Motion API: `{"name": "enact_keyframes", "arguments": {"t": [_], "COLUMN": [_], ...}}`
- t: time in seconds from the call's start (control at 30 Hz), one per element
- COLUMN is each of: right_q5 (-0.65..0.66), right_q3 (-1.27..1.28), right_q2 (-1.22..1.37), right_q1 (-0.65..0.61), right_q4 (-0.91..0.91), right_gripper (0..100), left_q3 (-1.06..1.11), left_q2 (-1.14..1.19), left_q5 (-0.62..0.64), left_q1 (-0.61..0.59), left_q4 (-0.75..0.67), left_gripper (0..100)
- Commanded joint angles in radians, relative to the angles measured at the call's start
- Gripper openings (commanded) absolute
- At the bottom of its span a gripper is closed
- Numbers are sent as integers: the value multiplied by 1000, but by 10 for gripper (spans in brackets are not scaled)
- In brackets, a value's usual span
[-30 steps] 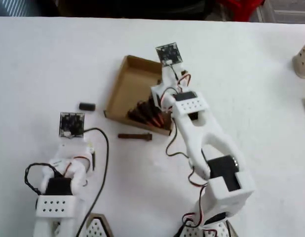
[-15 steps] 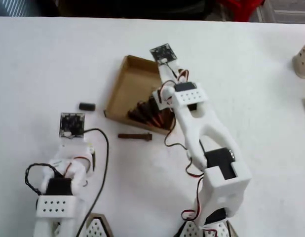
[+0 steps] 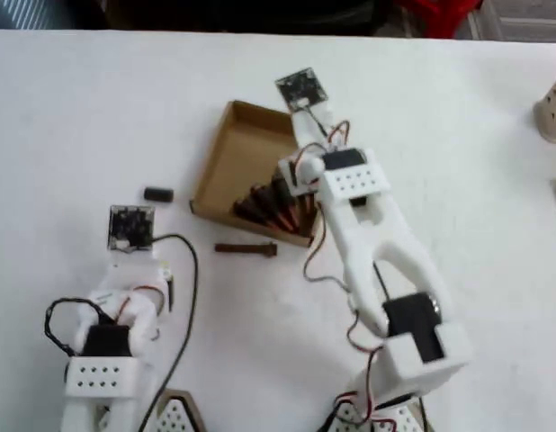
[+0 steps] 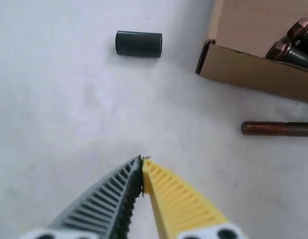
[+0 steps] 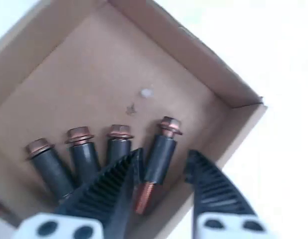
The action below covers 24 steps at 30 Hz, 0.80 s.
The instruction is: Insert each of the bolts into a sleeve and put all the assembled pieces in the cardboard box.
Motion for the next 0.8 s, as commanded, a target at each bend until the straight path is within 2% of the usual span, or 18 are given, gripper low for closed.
{"name": "enact_keyframes", "arguments": {"t": [0.0,0.27,0.53,0.6,0.67,0.77], "right_q5": [9,0,-252,-301,-316,-313], "right_q3": [155,422,569,568,568,568], "right_q2": [-191,-475,-613,-591,-558,-479], "right_q1": [-108,-237,-361,-412,-453,-489], "right_q4": [-2,-4,-4,-33,-93,-226], "right_gripper": [18,17,17,17,17,17], "left_q3": [-9,-9,-11,-29,-60,-74], "left_q2": [-8,-8,-8,-8,-7,-4], "left_q5": [-8,-8,-6,-3,0,87], "left_q1": [2,1,-4,-64,-177,-282], "left_q4": [-38,-35,-40,-49,-81,-130], "left_gripper": [24,24,24,24,24,24]}}
